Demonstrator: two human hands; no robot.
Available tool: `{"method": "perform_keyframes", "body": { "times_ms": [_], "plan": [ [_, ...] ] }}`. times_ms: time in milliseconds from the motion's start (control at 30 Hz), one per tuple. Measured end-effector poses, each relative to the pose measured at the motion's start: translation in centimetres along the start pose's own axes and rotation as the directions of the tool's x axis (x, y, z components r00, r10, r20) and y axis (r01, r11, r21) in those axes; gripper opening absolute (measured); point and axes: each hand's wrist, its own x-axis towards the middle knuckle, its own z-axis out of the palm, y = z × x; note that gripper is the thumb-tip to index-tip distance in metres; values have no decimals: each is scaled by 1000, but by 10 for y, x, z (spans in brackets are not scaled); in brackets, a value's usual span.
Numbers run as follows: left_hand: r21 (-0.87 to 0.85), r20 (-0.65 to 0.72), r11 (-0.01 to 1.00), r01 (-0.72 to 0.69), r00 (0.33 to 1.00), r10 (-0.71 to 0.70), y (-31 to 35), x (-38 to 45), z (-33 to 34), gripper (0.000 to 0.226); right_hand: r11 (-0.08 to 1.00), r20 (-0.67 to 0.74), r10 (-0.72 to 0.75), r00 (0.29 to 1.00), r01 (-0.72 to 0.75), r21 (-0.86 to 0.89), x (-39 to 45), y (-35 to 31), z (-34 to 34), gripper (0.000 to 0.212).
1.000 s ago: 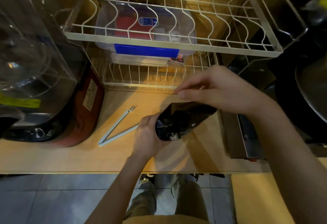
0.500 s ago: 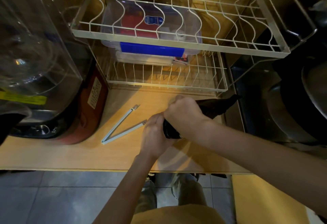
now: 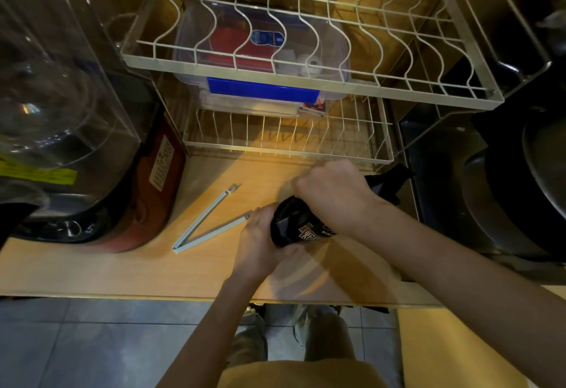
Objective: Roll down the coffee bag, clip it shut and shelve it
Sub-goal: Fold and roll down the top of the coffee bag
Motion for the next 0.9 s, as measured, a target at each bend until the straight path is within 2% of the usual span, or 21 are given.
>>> {"method": "perform_keyframes", "body": {
  "times_ms": [200,300,400,500,567,700,800,900],
  "plan": [
    [-52,26,998,35,999,-34,-8,3,5,69,997,91,-84,992,83,9,-4,-6,-10,12],
    [-68,61,997,47,997,-43,-6,7,6,73,999,47,-43,998,42,25,-2,-3,-8,12],
    [-206,168,977,60,986,-26,2,7,-5,74,999,3,-12,1000,12,38,0,4,-6,9],
    [-427,223,895,127,974,-32,7,8,-18,44,999,-32,-15,999,17,44,1,9,-2,9],
    [-491,214,853,177,974,-80,5,10,-21,35,998,-71,-11,997,15,53,1,11,1,11],
    [-498,151,846,193,979,-134,4,14,-16,29,998,-88,-1,996,7,65,3,9,5,13],
    [-613,180,729,304,952,-247,2,16,-14,26,996,-69,-1,998,7,84,3,12,6,11],
    [-676,211,644,357,932,-295,2,19,-12,23,995,-13,-6,1000,7,99,3,14,3,10]
  ]
}}
